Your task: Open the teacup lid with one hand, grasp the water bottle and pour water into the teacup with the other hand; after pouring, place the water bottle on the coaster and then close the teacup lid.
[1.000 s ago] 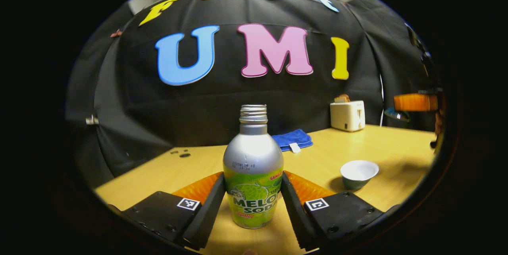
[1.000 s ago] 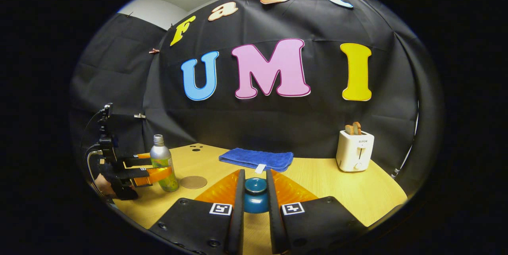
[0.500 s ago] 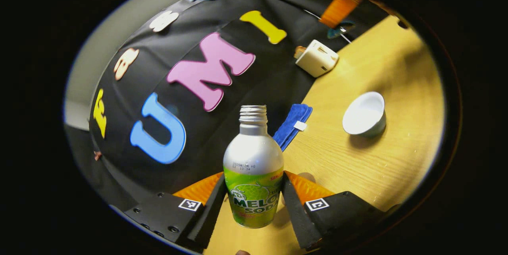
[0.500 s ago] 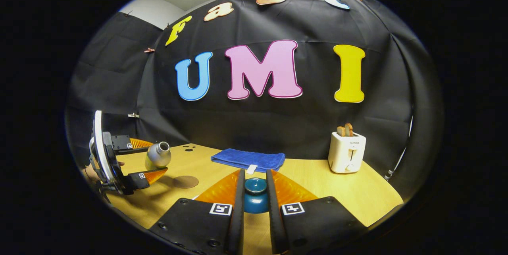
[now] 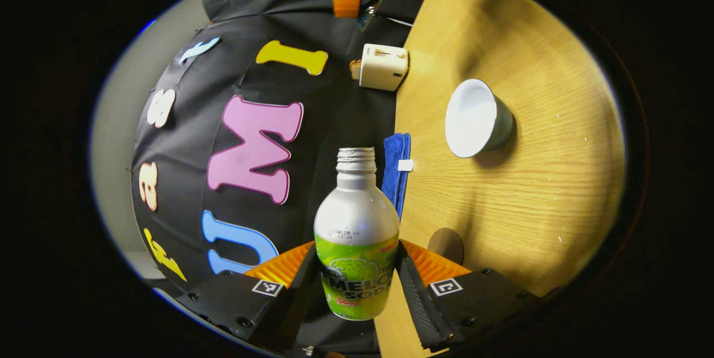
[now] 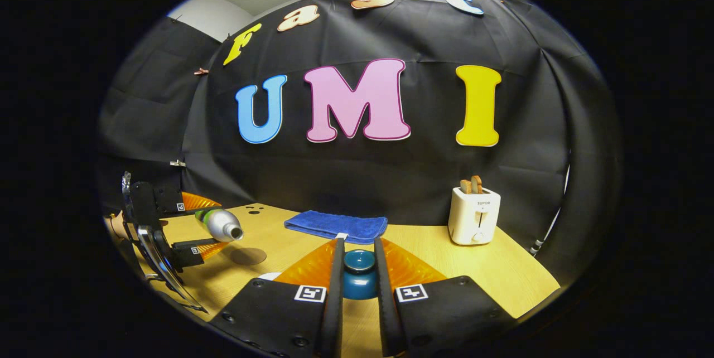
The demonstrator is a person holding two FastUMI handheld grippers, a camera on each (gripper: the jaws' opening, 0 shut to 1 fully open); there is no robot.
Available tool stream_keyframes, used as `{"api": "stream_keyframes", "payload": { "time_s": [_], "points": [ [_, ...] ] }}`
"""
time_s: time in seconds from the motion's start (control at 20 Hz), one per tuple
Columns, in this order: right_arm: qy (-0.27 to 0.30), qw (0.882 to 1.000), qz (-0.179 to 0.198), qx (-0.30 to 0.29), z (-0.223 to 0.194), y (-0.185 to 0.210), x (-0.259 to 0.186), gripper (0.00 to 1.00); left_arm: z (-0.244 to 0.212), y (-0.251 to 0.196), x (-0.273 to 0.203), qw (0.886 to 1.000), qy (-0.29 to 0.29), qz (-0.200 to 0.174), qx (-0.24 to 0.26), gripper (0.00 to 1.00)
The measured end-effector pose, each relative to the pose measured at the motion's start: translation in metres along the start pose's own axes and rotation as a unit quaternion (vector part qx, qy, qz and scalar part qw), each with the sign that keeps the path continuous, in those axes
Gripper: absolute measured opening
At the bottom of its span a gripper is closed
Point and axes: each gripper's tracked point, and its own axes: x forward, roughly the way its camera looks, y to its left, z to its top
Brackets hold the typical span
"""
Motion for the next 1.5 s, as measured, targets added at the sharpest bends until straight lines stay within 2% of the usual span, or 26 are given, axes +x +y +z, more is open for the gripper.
{"api": "stream_keyframes", "payload": {
  "time_s": [0.45, 0.6, 1.5],
  "points": [
    [-0.004, 1.0, -0.002, -0.006, 0.003, -0.001, -0.003, 0.3, 0.005, -0.009, 0.025, 0.994, -0.01, -0.036, 0.107, 0.8],
    [-0.006, 1.0, -0.002, -0.005, 0.005, -0.001, -0.004, 0.3, 0.009, -0.007, 0.028, 0.989, -0.014, -0.033, 0.143, 0.8],
    [-0.013, 1.0, -0.001, 0.0, 0.01, -0.004, -0.007, 0.3, 0.018, 0.007, 0.031, 0.973, -0.019, -0.031, 0.229, 0.81]
  ]
}}
